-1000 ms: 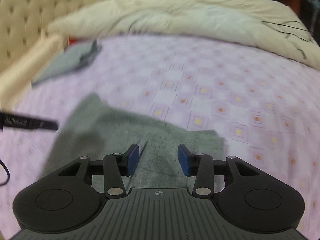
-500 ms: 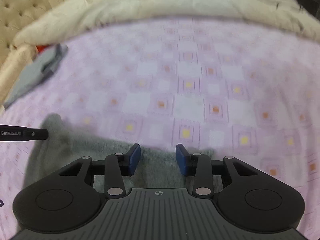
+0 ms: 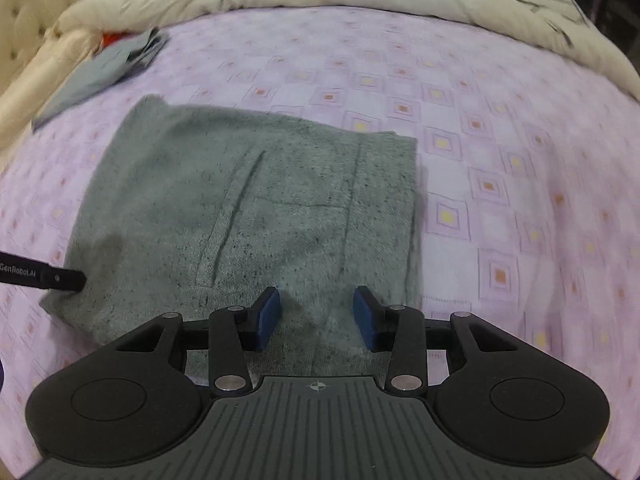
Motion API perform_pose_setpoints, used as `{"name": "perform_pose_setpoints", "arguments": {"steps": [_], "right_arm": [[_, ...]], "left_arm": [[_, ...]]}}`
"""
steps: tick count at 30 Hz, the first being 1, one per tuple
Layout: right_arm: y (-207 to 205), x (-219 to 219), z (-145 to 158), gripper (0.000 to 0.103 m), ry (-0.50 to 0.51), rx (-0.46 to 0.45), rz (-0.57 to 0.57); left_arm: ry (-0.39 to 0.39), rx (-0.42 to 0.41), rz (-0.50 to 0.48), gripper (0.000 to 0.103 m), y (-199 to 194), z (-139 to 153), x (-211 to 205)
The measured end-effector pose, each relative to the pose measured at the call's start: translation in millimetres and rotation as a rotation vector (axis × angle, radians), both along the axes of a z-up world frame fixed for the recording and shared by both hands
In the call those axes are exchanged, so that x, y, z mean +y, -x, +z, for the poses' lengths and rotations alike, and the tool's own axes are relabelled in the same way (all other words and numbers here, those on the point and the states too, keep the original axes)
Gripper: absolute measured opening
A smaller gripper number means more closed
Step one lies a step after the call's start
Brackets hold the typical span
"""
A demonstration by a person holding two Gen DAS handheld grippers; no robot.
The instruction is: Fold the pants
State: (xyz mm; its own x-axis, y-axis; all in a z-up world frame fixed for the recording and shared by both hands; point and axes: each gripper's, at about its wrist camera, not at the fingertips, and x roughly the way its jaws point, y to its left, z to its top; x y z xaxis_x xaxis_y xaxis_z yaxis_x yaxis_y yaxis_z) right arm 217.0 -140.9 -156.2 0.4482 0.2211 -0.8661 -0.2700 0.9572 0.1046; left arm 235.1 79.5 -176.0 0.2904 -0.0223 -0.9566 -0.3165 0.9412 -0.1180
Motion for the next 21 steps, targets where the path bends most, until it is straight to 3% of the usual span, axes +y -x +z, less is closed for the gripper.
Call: {"name": "perform_pose_setpoints", "arguments": {"steps": [3, 7, 10, 15, 21], "right_arm": [[-5, -1, 24, 0.04, -0.001, -0.002, -0.047], [4, -9, 68, 0.04, -0.106, -0.067, -0.096], [14, -9, 97, 0.04, -0.075, -0.085, -0.156], [37, -16, 119, 0.04, -0.172, -0.078, -0.162], [55, -11, 133, 0.04, -0.183, -0.108, -0.141]], "left_arm": [[0.012, -0.062, 0.02, 0.021, -3, 32, 1], [0.003, -0.135, 0.009, 0.022, 0, 78, -7], [-0.01, -0.16, -0.004, 0.023, 8, 104, -17], [-0.046, -0.151, -0.027, 0.024, 27, 128, -35], [-0.104, -0.156, -0.015, 0.029, 47, 137, -45]]}}
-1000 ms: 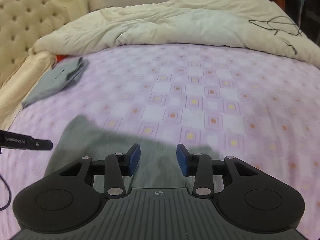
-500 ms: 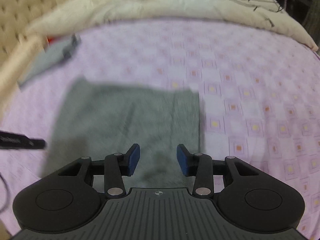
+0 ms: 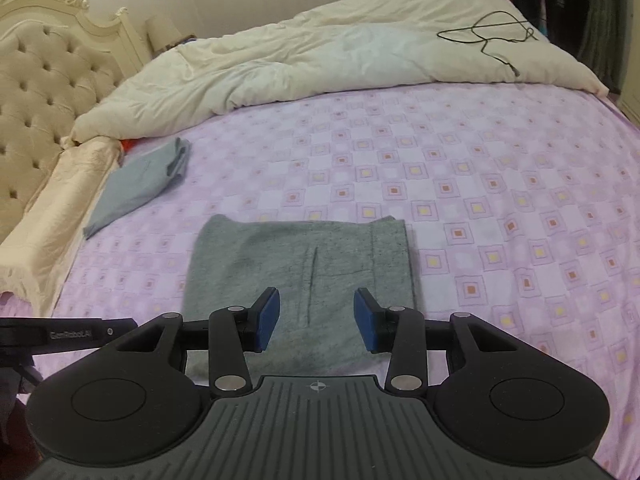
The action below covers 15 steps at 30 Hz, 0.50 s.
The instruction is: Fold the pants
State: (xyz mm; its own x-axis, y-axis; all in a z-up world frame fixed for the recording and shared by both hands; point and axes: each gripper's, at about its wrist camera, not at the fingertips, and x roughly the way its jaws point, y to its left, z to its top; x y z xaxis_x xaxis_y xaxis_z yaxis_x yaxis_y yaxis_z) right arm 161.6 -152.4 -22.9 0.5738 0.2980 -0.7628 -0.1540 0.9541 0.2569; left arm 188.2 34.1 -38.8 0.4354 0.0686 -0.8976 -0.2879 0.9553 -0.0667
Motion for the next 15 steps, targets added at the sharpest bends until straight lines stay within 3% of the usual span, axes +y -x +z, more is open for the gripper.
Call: {"name": "perform_pose_setpoints", "arguments": {"steps": [15], "right_arm": [[26, 12, 19, 0.04, 0.006, -0.046, 0.056]], "left_arm": [[-0.07, -0.006, 0.053, 0.03, 25, 17, -6]]}}
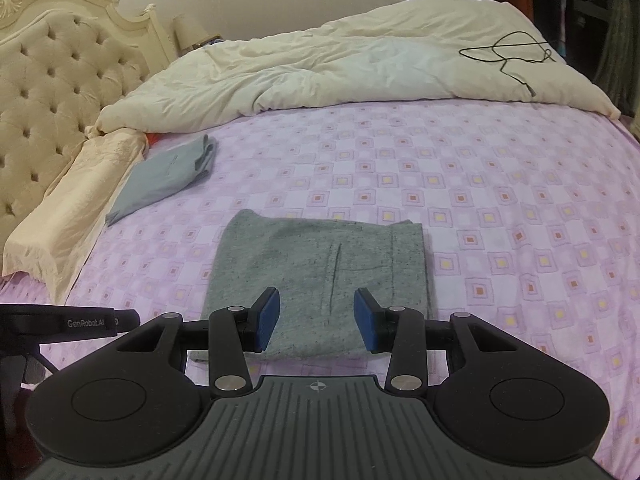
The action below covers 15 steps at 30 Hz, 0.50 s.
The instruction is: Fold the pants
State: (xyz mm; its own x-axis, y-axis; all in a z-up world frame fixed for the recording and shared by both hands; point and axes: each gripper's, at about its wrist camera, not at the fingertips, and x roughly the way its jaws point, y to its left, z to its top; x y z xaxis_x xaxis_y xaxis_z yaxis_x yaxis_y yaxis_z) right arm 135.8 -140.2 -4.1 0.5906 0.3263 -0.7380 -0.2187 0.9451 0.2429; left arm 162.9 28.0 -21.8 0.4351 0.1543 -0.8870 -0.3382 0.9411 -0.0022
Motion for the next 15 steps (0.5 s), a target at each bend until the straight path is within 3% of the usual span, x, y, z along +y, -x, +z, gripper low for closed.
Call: {"name": "perform_pose_setpoints", "arguments": {"steps": [15], "right_arm": [[6, -2, 2, 0.04, -0.024, -0.012, 0.025]], "left_arm": [[0.016, 0.03, -0.032, 0.03, 3, 0, -18]]}}
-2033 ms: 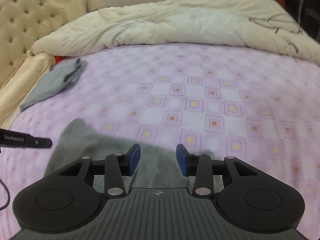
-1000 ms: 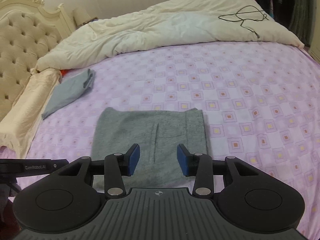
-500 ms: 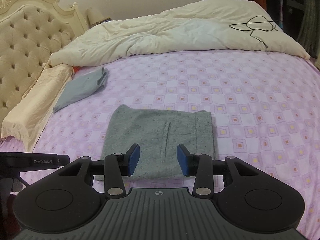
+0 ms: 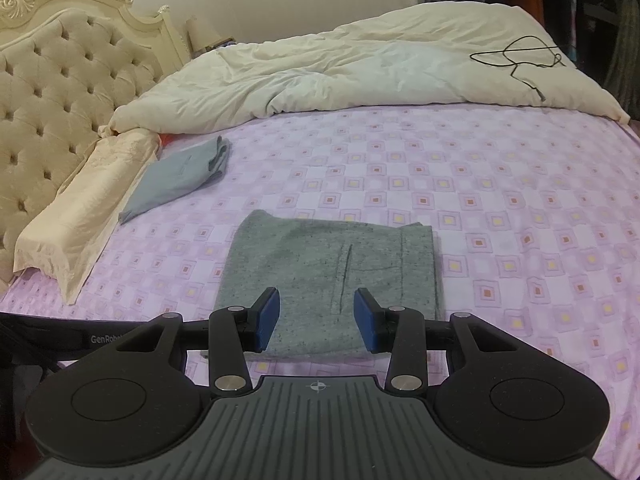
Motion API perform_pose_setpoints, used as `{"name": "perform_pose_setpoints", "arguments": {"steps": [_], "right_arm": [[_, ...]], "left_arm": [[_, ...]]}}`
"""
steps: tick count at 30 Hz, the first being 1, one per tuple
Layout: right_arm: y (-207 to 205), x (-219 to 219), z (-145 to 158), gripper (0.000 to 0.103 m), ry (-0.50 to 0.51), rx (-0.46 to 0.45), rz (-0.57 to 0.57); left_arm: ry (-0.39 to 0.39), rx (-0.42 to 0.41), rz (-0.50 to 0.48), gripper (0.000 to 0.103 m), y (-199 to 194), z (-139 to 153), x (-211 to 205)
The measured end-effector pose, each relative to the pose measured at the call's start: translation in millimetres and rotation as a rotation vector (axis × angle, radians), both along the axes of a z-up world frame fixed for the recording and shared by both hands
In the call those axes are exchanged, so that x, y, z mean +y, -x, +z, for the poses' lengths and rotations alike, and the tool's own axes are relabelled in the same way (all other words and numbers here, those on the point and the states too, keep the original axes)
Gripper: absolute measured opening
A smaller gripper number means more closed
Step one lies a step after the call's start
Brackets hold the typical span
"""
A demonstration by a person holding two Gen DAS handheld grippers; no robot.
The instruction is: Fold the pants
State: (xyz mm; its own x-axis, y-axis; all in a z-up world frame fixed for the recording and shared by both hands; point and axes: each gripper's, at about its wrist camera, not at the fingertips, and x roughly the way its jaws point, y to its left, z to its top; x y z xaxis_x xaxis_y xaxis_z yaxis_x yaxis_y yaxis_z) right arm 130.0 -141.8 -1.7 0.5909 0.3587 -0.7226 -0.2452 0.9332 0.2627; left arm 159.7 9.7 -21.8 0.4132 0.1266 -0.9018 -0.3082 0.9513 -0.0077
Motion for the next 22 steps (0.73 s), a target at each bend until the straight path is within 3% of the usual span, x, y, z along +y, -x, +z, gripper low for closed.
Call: {"name": "perform_pose_setpoints", "arguments": {"steps": [22], "right_arm": [[-5, -9, -3, 0.04, -0.029, 0.009, 0.02]], "left_arm": [[-0.016, -0.009, 0.013, 0.031, -3, 1, -16]]}}
